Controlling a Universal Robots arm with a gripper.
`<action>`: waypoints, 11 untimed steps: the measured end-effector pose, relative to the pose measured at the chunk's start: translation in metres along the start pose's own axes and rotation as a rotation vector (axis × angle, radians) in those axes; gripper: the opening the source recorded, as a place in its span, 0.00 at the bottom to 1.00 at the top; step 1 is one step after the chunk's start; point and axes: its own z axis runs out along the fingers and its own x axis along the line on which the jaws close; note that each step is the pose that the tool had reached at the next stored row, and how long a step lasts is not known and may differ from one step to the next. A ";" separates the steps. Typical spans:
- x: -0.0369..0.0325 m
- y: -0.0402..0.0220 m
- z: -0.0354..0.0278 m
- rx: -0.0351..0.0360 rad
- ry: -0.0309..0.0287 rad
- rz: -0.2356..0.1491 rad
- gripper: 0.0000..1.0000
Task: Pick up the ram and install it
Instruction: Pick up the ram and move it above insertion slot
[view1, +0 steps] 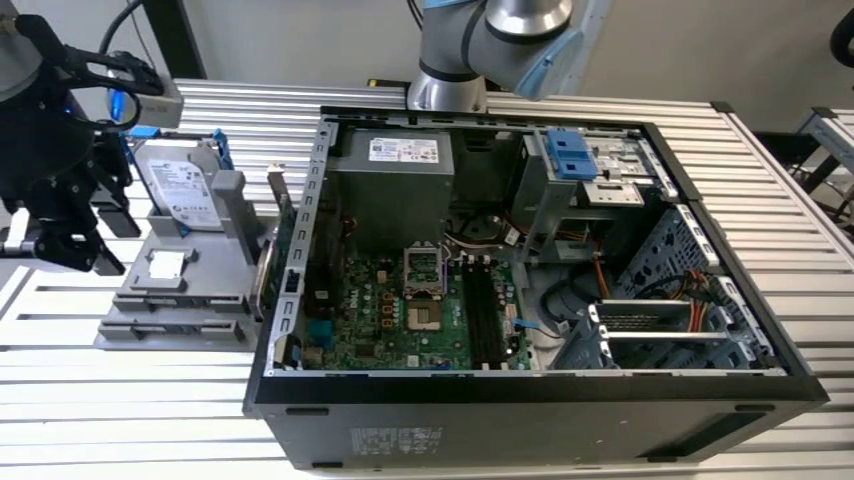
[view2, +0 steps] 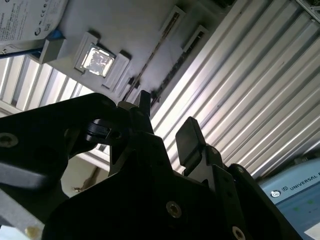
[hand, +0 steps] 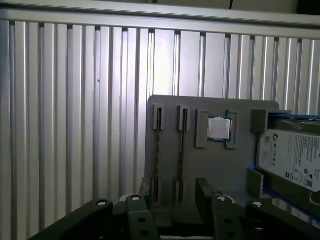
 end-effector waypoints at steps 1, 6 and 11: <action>0.0001 0.0000 0.0014 0.0000 0.0000 0.000 1.00; 0.0006 -0.0001 0.0087 0.0001 0.0000 0.001 1.00; 0.0012 -0.0002 0.0162 0.0001 0.0000 0.001 1.00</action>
